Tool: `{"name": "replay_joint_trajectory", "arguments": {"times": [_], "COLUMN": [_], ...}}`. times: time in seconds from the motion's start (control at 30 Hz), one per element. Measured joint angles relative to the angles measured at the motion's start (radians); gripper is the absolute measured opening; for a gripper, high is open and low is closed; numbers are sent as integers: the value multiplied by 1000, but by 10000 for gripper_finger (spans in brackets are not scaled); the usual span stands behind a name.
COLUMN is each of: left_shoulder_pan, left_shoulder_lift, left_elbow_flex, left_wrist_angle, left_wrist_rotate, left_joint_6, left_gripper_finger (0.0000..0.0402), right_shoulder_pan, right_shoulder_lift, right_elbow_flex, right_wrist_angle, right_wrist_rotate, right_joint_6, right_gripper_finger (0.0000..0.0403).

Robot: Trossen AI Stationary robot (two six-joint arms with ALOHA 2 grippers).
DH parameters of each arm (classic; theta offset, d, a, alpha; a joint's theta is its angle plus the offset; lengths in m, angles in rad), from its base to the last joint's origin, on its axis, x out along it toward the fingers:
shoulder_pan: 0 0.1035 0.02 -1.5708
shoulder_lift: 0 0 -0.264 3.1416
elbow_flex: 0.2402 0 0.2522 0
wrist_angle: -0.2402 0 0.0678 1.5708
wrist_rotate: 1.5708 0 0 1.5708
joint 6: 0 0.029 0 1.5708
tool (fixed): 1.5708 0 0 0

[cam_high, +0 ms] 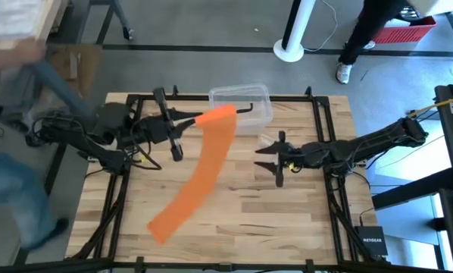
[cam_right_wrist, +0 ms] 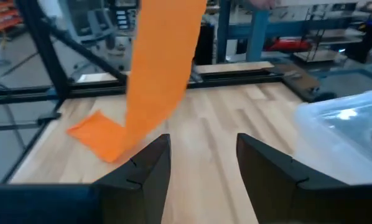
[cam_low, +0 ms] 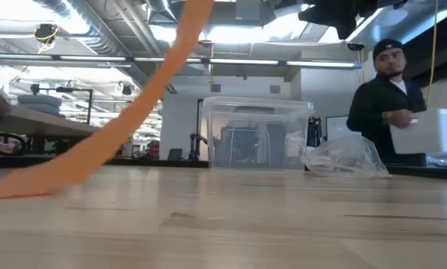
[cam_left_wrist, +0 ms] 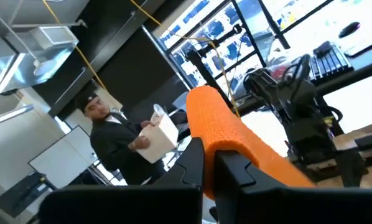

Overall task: Roll bandage
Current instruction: Roll the orange bandage

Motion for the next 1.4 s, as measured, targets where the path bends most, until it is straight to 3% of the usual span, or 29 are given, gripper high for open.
{"name": "replay_joint_trajectory", "arguments": {"times": [0.17,0.47,0.57,0.73,0.87,1.0,1.13,1.4], "left_shoulder_pan": [17,16,17,14,14,14,15,15], "left_shoulder_lift": [31,53,53,53,53,53,53,58], "left_elbow_flex": [-22,-31,-31,-31,-31,-31,-31,-31], "left_wrist_angle": [-30,-32,-34,-47,-52,-66,-81,-80], "left_wrist_rotate": [1,-41,-46,-45,-45,-45,-45,-45], "left_joint_6": [-6,-13,-10,-18,-26,-28,-35,-36], "left_gripper_finger": [2,3,3,3,3,3,3,2], "right_shoulder_pan": [-2,1,1,0,-1,2,0,-1], "right_shoulder_lift": [87,418,503,594,650,656,646,739], "right_elbow_flex": [-33,-50,-48,-41,-39,-39,-40,15], "right_wrist_angle": [193,633,703,767,897,863,740,858], "right_wrist_rotate": [17,-3,-5,102,53,-52,-87,49], "right_joint_6": [-12,-17,14,16,17,33,95,100], "right_gripper_finger": [185,185,185,185,185,185,185,185]}}
